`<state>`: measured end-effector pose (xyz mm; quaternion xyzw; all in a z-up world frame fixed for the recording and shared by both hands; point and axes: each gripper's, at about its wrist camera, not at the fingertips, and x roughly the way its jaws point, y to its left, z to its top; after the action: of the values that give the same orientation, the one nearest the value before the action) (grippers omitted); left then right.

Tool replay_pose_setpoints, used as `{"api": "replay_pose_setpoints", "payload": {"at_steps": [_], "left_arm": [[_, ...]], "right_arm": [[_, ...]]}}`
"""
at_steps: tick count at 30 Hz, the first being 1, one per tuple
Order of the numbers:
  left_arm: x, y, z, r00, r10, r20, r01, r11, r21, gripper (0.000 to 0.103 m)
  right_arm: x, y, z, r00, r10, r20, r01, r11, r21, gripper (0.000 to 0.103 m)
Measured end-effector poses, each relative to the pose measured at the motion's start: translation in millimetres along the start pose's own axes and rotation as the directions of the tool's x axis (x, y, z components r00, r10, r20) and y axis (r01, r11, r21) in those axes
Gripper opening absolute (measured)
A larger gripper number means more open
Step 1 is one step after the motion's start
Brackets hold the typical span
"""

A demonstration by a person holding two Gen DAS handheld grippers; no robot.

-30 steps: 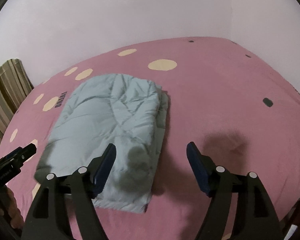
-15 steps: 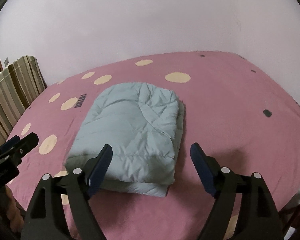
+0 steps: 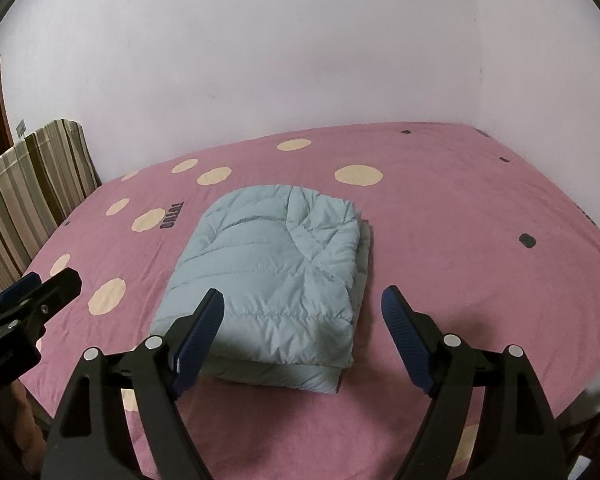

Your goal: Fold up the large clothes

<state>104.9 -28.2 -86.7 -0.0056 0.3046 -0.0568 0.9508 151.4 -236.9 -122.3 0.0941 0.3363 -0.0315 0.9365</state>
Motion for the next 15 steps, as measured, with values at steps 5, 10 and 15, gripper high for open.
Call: {"api": "replay_pose_setpoints", "payload": {"at_steps": [5,10,15], "left_arm": [[-2.5,-0.2,-0.1,1.000,0.005,0.004,-0.005,1.000,0.002,0.096],[-6.4,0.6,0.5,1.000,0.006,0.012,-0.006,1.000,0.000,0.096],[-7.5,-0.4,-0.5,1.000,0.012,0.014,-0.012,1.000,0.004,0.096]], "right_arm": [[-0.9,-0.5,-0.4,1.000,0.000,0.004,0.000,1.000,0.001,0.080],[-1.6,-0.4,-0.1,1.000,0.001,0.007,-0.001,1.000,0.002,0.080],[-2.2,0.0,-0.3,1.000,0.001,0.009,-0.001,1.000,0.003,0.080]]}}
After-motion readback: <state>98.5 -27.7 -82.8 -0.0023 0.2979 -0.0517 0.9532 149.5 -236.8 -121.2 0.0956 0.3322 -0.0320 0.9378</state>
